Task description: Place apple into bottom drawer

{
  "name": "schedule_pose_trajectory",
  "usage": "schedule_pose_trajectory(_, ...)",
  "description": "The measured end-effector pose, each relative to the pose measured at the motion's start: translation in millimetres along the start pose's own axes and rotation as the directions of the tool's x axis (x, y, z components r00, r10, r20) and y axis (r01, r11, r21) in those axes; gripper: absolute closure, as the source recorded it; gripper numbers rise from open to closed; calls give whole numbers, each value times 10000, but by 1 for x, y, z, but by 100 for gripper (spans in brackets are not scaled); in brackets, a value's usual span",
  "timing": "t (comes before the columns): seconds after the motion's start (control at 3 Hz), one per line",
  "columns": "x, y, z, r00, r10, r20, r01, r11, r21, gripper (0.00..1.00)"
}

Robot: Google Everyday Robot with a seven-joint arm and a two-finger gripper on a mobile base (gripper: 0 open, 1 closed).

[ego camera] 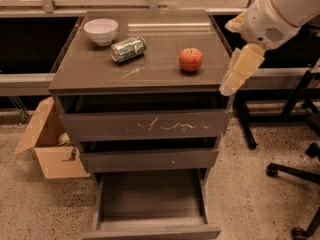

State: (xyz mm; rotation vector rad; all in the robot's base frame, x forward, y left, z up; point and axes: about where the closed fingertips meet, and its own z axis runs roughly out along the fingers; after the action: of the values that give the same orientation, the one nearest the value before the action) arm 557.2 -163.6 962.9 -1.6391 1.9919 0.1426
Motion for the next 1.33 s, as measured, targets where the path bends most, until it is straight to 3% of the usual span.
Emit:
schedule_pose_trajectory(0.33, -10, -28, 40, 9857, 654, 1550, -591, 9973, -445, 0)
schedule_pose_trajectory(0.67, -10, -28, 40, 9857, 655, 1552, -593, 9973, -445, 0)
schedule_pose_trajectory(1.0, -6, -39, 56, 9717, 1025, 2126, -994, 9947, -252, 0)
schedule_pose_trajectory(1.33, -2, -73, 94, 9348, 1390, 3268, -1404, 9899, -192, 0)
